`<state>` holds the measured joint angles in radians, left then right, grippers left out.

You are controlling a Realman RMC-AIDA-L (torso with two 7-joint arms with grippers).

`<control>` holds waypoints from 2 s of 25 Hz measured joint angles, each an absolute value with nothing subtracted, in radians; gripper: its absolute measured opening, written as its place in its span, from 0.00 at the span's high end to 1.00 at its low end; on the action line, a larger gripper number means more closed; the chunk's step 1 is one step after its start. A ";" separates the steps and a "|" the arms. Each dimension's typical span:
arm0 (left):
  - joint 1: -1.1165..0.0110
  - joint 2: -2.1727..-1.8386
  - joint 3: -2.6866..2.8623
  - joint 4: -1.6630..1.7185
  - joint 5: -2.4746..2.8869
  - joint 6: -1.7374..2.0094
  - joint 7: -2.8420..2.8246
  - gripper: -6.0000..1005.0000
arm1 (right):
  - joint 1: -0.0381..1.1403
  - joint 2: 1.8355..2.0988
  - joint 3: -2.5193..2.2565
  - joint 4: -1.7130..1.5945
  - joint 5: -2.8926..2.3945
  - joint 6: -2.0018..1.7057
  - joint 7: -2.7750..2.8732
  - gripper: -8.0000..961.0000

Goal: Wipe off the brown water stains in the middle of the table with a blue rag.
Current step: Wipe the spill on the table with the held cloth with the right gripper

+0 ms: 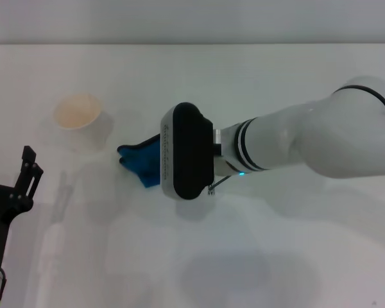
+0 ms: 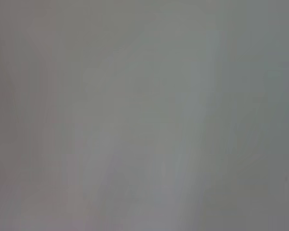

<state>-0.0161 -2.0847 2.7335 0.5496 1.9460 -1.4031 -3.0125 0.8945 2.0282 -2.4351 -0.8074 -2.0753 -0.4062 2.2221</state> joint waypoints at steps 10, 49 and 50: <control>-0.032 -2.085 2.733 0.551 1.943 -1.403 -3.013 0.14 | 0.877 2.028 -2.331 -0.719 -2.074 -0.365 2.179 0.86; -0.029 -2.081 2.727 0.548 1.940 -1.417 -3.013 0.14 | 0.780 2.027 -2.269 -0.933 -2.075 -0.591 2.067 0.86; -0.029 -2.081 2.727 0.548 1.940 -1.417 -3.013 0.14 | 0.776 2.027 -2.249 -0.938 -2.076 -0.610 2.062 0.86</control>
<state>-0.0289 -2.0812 2.7269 0.5477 1.9404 -1.4174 -3.0128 0.7763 2.0265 -2.2486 -0.9376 -2.0756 -0.6096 2.0618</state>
